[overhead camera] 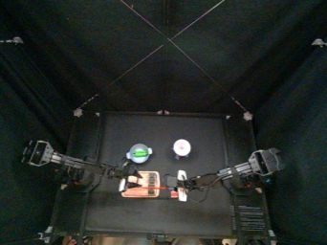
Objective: Place knife in cup
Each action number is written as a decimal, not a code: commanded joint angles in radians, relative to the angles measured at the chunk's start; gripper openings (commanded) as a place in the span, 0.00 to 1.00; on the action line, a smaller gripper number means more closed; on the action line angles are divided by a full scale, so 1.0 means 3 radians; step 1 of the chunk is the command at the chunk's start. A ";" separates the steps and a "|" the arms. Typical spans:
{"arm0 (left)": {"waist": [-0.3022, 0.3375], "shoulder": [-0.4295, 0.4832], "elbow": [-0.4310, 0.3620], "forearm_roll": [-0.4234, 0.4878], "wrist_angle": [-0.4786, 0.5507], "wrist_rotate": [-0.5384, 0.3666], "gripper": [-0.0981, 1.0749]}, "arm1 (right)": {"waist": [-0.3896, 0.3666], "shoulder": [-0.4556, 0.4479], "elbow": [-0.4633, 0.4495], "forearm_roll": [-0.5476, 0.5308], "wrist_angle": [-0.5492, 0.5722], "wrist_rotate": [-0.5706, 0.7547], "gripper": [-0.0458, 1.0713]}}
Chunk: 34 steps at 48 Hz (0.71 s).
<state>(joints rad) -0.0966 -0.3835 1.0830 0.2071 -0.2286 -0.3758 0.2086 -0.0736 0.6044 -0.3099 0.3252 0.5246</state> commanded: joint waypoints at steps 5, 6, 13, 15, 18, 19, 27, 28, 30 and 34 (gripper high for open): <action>0.0046 -0.0020 -0.0056 0.0000 -0.0082 0.0005 0.80 | 0.0015 -0.0271 -0.0051 0.0169 0.0251 0.0000 0.42; 0.0046 -0.0026 -0.0056 0.0000 -0.0087 0.0005 0.80 | 0.0010 -0.0286 -0.0056 0.0189 0.0286 0.0000 0.42; 0.0046 -0.0026 -0.0046 0.0000 -0.0107 0.0005 0.80 | 0.0010 -0.0353 -0.0082 0.0276 0.0486 0.0000 0.42; 0.0046 -0.0026 -0.0051 0.0000 -0.0107 0.0005 0.80 | 0.0010 -0.0368 -0.0092 0.0286 0.0527 0.0005 0.42; 0.0051 -0.0031 -0.0056 0.0000 -0.0112 0.0005 0.80 | 0.0010 -0.0389 -0.0112 0.0302 0.0578 0.0026 0.42; 0.0056 -0.0036 -0.0056 0.0000 -0.0118 0.0005 0.80 | 0.0005 -0.0394 -0.0118 0.0302 0.0598 0.0036 0.42; 0.0112 -0.0138 -0.0056 0.0000 -0.0118 0.0015 0.80 | 0.0005 -0.0450 -0.0159 0.0307 0.0920 0.0112 0.42; 0.0123 -0.0159 -0.0056 0.0000 -0.0118 0.0015 0.80 | 0.0005 -0.0460 -0.0174 0.0307 0.0961 0.0118 0.42; 0.0143 -0.0199 -0.0056 0.0000 -0.0118 0.0015 0.80 | 0.0005 -0.0476 -0.0205 0.0312 0.1058 0.0133 0.42; 0.0194 -0.0297 -0.0061 -0.0005 -0.0118 0.0015 0.80 | 0.0005 -0.0501 -0.0322 0.0307 0.1309 0.0169 0.42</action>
<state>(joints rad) -0.0552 -0.4449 1.0830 0.2071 -0.2546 -0.3743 0.2102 -0.1856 0.5584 -0.2178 0.6611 0.5706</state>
